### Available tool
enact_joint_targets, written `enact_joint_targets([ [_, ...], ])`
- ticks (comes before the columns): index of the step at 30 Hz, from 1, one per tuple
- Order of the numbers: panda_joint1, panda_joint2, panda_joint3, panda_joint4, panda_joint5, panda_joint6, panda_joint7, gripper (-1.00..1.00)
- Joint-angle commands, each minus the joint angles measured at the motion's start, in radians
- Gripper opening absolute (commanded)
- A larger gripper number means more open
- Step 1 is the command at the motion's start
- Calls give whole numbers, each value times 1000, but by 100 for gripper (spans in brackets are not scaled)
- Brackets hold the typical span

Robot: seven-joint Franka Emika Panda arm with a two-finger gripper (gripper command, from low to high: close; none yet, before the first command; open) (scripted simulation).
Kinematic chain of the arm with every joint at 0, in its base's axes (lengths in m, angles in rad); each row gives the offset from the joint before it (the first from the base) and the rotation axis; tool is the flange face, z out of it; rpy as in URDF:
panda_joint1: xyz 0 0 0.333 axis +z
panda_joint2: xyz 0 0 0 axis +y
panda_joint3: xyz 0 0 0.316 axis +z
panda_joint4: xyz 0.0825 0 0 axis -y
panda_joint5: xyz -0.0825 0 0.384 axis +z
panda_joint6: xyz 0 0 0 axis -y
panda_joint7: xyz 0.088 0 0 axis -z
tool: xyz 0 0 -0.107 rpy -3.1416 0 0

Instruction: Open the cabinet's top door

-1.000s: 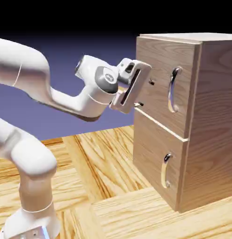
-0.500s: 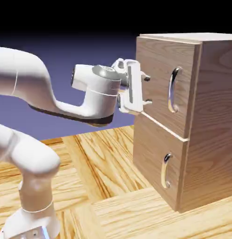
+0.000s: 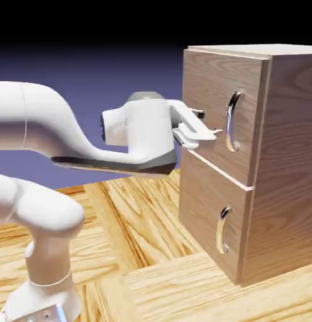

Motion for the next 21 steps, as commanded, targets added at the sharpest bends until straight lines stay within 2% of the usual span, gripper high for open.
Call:
enact_joint_targets([
  [1, 10, -6, -12, 4, -44, -2, -13, 0],
  [5, 29, -19, -37, 12, -133, -5, -41, 0],
  [10, 195, 88, -135, 127, -170, -61, -6, 0],
  [11, 195, 88, -135, 127, -170, -61, -6, -100],
  [21, -131, 161, 155, 28, -170, -79, 218, -100],
])
